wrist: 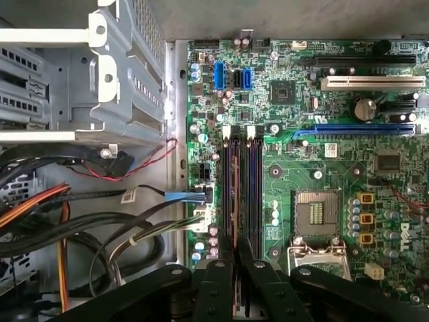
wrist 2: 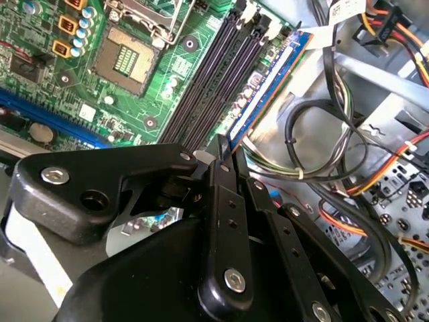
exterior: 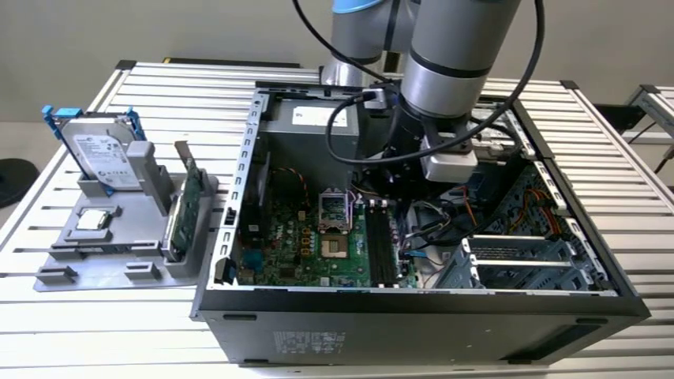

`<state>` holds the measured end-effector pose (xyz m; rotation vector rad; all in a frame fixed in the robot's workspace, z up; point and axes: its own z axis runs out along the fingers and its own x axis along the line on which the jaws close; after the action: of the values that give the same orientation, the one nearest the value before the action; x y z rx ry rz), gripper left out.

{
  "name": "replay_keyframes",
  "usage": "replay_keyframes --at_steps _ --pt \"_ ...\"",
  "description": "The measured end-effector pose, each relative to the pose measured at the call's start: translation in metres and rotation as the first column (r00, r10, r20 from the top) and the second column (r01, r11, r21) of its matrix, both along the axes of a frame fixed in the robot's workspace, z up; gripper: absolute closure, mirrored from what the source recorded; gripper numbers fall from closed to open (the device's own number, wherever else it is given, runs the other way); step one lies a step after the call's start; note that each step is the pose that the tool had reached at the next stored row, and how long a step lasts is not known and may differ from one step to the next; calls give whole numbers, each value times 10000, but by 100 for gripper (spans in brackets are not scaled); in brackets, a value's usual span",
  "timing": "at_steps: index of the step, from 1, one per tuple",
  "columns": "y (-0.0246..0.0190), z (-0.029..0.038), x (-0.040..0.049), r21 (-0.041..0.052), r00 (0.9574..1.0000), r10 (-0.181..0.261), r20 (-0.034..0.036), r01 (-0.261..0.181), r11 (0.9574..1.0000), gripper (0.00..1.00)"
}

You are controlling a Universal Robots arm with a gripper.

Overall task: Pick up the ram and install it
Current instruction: 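Insert the ram into the slot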

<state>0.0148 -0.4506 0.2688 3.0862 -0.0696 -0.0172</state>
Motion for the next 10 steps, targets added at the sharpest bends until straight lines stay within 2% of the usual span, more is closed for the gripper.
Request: replay_keyframes --at_steps 10 --pt "-8 -124 0 -33 10000 -18 1 18 10000 100"
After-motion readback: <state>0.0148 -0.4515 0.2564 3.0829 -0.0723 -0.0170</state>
